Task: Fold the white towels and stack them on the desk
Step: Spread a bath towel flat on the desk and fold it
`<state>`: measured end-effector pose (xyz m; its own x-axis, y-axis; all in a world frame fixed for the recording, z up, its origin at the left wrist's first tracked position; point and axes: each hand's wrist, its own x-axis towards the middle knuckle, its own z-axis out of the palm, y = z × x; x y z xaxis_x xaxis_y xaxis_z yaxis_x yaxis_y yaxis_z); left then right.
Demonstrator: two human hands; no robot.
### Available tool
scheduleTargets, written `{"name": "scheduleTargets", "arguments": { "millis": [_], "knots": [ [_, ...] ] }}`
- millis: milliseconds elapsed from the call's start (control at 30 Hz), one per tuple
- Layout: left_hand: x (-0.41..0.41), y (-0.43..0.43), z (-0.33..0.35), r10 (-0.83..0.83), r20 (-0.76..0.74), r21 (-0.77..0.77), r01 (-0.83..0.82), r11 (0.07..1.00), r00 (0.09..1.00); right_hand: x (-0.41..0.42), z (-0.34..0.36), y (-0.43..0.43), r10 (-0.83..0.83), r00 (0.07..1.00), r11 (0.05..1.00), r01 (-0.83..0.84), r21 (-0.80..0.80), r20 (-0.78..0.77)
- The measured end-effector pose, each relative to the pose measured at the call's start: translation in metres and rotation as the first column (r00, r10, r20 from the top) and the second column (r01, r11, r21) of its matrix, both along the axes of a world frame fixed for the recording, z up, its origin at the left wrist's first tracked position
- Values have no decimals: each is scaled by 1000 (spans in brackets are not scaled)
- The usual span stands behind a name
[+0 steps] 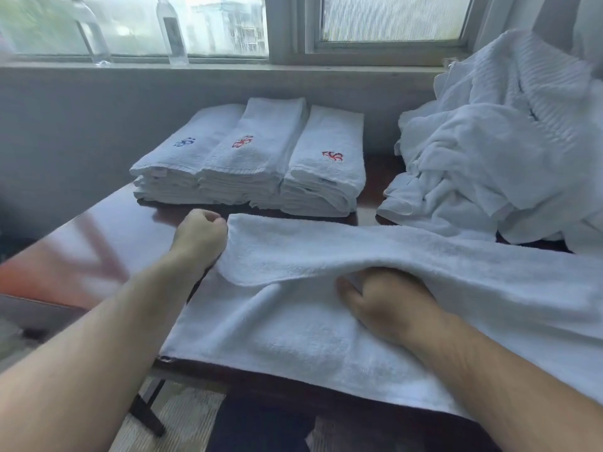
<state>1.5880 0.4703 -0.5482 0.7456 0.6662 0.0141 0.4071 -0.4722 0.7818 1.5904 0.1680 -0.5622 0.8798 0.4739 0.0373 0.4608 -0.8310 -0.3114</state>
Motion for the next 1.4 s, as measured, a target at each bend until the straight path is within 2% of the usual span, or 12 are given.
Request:
{"name": "scheduleTargets", "arguments": {
  "millis": [100, 200, 333, 433, 500, 600, 700, 867, 1033, 1200, 1300, 1400],
  "knots": [
    [-6, -7, 12, -82, -61, -306, 60, 950, 995, -2, 3, -2, 70, 996, 997, -71, 32, 48],
    [-10, -17, 15, -266, -38, -247, 249, 937, 963, -5, 4, -2, 190, 972, 978, -200, 62, 136],
    [5, -17, 16, -121, 152, -127, 140, 982, 981, -8, 8, -1, 406, 825, 897, -441, 0, 394],
    [17, -8, 21, -111, 217, -445, 200, 873, 970, -12, 11, 3, 479, 695, 842, -537, -56, 537],
    [18, -5, 23, -207, 233, -537, 303, 787, 950, -17, 13, 5, 437, 683, 856, -516, -37, 585],
    [18, -1, 13, -238, 248, -517, 336, 787, 939, -20, 15, 10, 231, 767, 954, -298, 14, 599],
    [15, 2, 2, -183, 254, -417, 278, 865, 950, -13, 19, 17, 166, 869, 985, -125, -116, 467],
    [11, 6, -10, -108, 264, -193, 162, 968, 958, -10, 14, 19, 204, 884, 978, -167, -123, 421],
    [15, 6, -3, -51, 457, -342, 229, 911, 888, -4, 13, 18, 212, 881, 977, -188, -98, 423],
    [14, -3, -4, -161, 307, -20, 176, 984, 938, -6, 16, 22, 275, 870, 961, -232, -153, 408],
    [15, -13, 9, -130, 488, -72, 188, 980, 863, -3, 20, 21, 108, 812, 986, -161, 41, 573],
    [20, -14, 15, -122, 480, -124, 205, 971, 868, -1, 24, 19, 98, 827, 993, -120, 4, 554]
  ]
}}
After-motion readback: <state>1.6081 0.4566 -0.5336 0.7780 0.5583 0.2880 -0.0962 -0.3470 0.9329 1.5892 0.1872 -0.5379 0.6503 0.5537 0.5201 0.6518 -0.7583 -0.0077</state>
